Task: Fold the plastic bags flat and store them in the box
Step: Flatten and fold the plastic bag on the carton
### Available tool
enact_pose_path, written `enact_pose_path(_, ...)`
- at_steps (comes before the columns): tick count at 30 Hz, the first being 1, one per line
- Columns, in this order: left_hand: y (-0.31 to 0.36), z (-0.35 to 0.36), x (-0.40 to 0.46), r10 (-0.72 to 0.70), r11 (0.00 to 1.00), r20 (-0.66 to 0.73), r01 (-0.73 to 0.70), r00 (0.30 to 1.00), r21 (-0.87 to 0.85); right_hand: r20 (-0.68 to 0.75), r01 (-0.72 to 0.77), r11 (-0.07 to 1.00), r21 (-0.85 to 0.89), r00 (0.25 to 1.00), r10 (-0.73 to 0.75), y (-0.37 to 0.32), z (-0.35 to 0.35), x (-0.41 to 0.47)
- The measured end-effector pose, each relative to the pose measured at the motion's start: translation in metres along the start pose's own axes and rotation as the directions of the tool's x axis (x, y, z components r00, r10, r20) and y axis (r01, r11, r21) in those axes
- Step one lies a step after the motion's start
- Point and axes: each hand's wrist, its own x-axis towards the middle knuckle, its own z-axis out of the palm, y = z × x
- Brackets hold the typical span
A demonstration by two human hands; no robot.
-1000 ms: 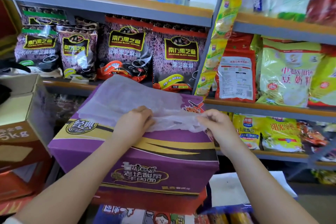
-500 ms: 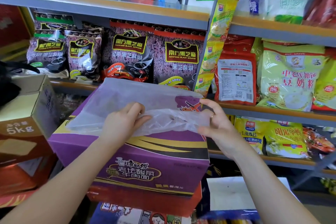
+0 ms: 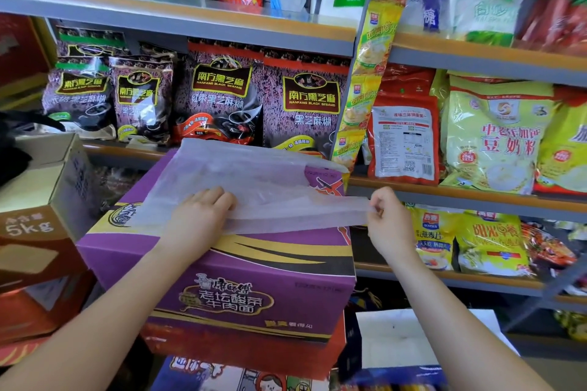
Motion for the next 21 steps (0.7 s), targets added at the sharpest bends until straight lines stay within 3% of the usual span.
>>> enact_pose_path(3, -0.009, -0.005, 0.000, -0.105, 0.993, 0.095, 0.100, 0.990, 0.059, 0.037, -0.127, 0.979, -0.160, 0.990, 0.134, 0.019, -0.005, 0.003)
enact_pose_path(5, -0.009, -0.009, -0.001, -0.123, 0.991, 0.122, 0.116, 0.985, 0.067, 0.108, -0.097, 0.958, -0.270, 0.985, 0.131, 0.016, -0.006, -0.001)
enact_pose_path(6, -0.007, -0.011, 0.000, -0.111, 0.993, 0.102, 0.106, 0.989, 0.060, 0.128, -0.022, 0.946, -0.325, 0.989, 0.067, 0.009, -0.005, -0.004)
enact_pose_path(8, 0.000, -0.016, 0.001, -0.057, 0.998, 0.041, 0.056, 0.998, 0.012, 0.123, 0.234, 0.899, -0.370, 0.972, -0.202, -0.015, 0.002, -0.014)
enact_pose_path(11, 0.007, -0.025, -0.001, 0.013, 0.998, 0.011, -0.013, 1.000, -0.062, 0.243, 0.593, 0.716, -0.367, 0.805, -0.542, -0.055, 0.024, -0.027)
enact_pose_path(13, 0.008, -0.030, -0.005, 0.032, 0.994, -0.001, -0.032, 0.999, -0.102, 0.340, 0.683, 0.652, -0.329, 0.730, -0.593, -0.070, 0.039, -0.030)
enact_pose_path(16, 0.001, -0.033, -0.015, 0.026, 0.996, 0.027, -0.023, 0.999, -0.087, 0.433, 0.724, 0.591, -0.355, 0.688, -0.582, -0.082, 0.048, -0.028)
enact_pose_path(21, -0.031, -0.033, -0.035, -0.183, 0.978, 0.176, 0.198, 0.967, -0.071, 0.516, 0.749, 0.541, -0.382, 0.659, -0.547, -0.074, 0.046, -0.026)
